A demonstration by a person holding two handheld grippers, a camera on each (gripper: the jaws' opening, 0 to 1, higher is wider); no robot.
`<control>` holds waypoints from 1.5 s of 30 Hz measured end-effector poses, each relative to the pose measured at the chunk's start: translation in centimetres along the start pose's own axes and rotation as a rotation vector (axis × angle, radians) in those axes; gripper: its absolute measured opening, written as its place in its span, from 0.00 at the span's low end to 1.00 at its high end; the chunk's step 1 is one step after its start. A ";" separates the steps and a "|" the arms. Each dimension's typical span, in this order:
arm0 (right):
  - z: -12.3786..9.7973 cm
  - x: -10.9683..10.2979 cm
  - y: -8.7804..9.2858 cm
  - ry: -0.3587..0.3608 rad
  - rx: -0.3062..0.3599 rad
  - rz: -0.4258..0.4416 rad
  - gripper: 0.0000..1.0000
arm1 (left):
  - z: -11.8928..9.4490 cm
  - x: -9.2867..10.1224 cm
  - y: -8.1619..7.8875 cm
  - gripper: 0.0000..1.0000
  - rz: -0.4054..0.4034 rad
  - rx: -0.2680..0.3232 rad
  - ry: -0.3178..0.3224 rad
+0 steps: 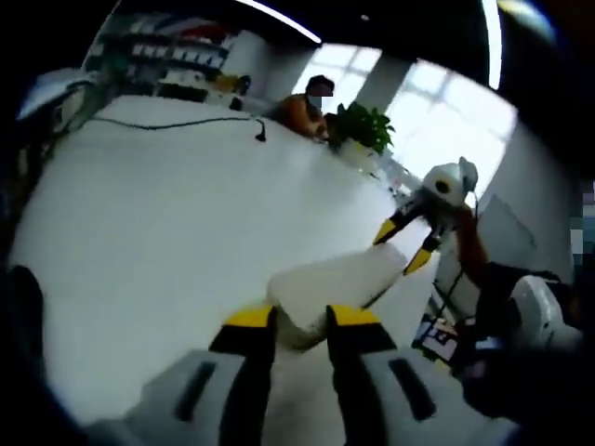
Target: Arrange the utensils inside the cutlery case until each visible utensil rests in its matching compartment.
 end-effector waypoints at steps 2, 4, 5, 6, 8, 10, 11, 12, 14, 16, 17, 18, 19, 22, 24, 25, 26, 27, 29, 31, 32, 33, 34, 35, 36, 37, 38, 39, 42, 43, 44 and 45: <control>-0.1 0.0 -0.1 0.004 0.004 0.001 0.40 | -0.3 0.4 -0.7 0.35 0.071 0.017 -0.004; -0.1 0.0 -0.1 0.002 0.004 0.005 0.40 | -0.6 1.0 -1.5 0.38 0.178 0.025 -0.017; -0.1 0.0 -0.1 0.000 0.003 0.005 0.40 | -0.7 1.1 -1.9 0.40 0.239 0.019 -0.019; 0.0 0.0 -0.1 0.000 -0.004 0.001 0.40 | -0.7 1.6 -2.2 0.43 0.331 0.015 -0.020; 0.1 0.0 -0.1 -0.002 -0.014 -0.004 0.40 | -0.6 1.7 -2.6 0.50 0.414 0.003 -0.037; 0.3 -0.1 -0.2 -0.008 -0.018 -0.020 0.39 | -0.6 2.1 -3.0 0.52 0.438 0.011 -0.035; 0.4 0.0 -0.2 -0.010 -0.021 -0.021 0.39 | -0.8 2.1 -3.2 0.52 0.438 0.012 -0.031; 0.5 -0.1 -0.2 -0.011 -0.025 -0.026 0.39 | -1.0 2.1 -3.3 0.52 0.438 0.014 -0.025; 0.5 0.0 -0.1 -0.013 -0.026 -0.034 0.39 | -1.1 2.4 -3.4 0.51 0.425 0.012 0.000; 0.5 0.1 0.0 -0.019 -0.019 -0.031 0.39 | -1.1 2.5 -3.2 0.51 0.446 -0.008 0.007; 0.5 0.1 0.0 -0.022 -0.013 -0.027 0.39 | -1.1 2.6 -3.2 0.51 0.485 -0.028 0.007; 0.4 0.2 0.0 -0.024 -0.011 -0.028 0.39 | -1.0 2.7 -3.2 0.51 0.519 -0.044 0.008; 0.5 0.2 0.0 -0.025 -0.009 -0.029 0.39 | -0.9 2.8 -3.2 0.52 0.566 -0.072 0.013; 0.4 0.1 0.0 -0.025 -0.012 -0.033 0.39 | -0.3 3.1 -3.1 0.55 0.656 -0.140 0.026; 0.4 0.2 0.0 -0.026 -0.015 -0.034 0.39 | 0.2 3.0 -3.2 0.56 0.705 -0.184 0.006; 0.4 0.3 -0.1 -0.029 -0.015 -0.033 0.39 | 0.4 2.9 -3.3 0.56 0.725 -0.195 0.000; 0.4 0.3 -0.1 -0.034 -0.014 -0.030 0.39 | 0.6 2.8 -3.3 0.56 0.757 -0.215 0.004; 0.4 0.4 -0.1 -0.037 -0.013 -0.026 0.39 | 0.8 2.7 -3.3 0.56 0.781 -0.232 0.011; 0.3 0.5 -0.2 -0.044 -0.015 -0.022 0.39 | 1.5 2.4 -3.4 0.56 0.784 -0.264 0.007; 0.3 0.5 -0.2 -0.048 -0.017 -0.020 0.39 | 2.0 2.1 -3.3 0.56 0.782 -0.299 0.009; 0.3 0.5 -0.2 -0.051 -0.018 -0.021 0.39 | 2.3 1.9 -3.1 0.54 0.769 -0.331 0.005; 0.3 0.6 -0.3 -0.053 -0.019 -0.022 0.39 | 2.4 1.8 -3.0 0.52 0.762 -0.358 0.000; 0.3 0.6 -0.3 -0.055 -0.019 -0.022 0.39 | 2.6 1.7 -3.0 0.51 0.763 -0.361 -0.006; 0.3 0.6 -0.3 -0.057 -0.019 -0.021 0.39 | 2.8 1.7 -3.0 0.52 0.777 -0.359 -0.012; 0.2 0.6 -0.3 -0.059 -0.019 -0.019 0.39 | 2.9 1.6 -3.0 0.52 0.789 -0.362 -0.014; 0.2 0.6 -0.3 -0.060 -0.020 -0.018 0.39 | 3.0 1.6 -3.0 0.52 0.791 -0.365 -0.013; 0.2 0.7 -0.4 -0.057 -0.018 -0.017 0.39 | 3.0 1.6 -2.9 0.51 0.793 -0.369 -0.011; 0.1 0.7 -0.4 -0.055 -0.017 -0.018 0.39 | 3.1 1.6 -2.9 0.50 0.796 -0.372 -0.012; -0.1 0.7 -0.7 -0.052 -0.020 -0.022 0.39 | 3.1 1.5 -2.7 0.47 0.801 -0.389 -0.014; -0.2 0.7 -0.8 -0.047 -0.019 -0.027 0.39 | 3.2 1.4 -2.7 0.46 0.792 -0.386 -0.021; -0.2 0.7 -0.8 -0.043 -0.019 -0.029 0.38 | 3.2 1.3 -2.8 0.46 0.782 -0.382 -0.023; -0.2 0.7 -0.9 -0.041 -0.019 -0.029 0.38 | 3.2 1.2 -2.8 0.46 0.776 -0.378 -0.021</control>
Point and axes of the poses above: the point that each gripper's makers call its tool centre point, and the gripper's own axes: z roughly forward along the fingers, x roughly to its right, y roughly out of its underside, the point moved 8 cm from there along -z, roughly backward along the fingers, and after that the axes turned 10 degrees about -y, right-handed, at the moved point
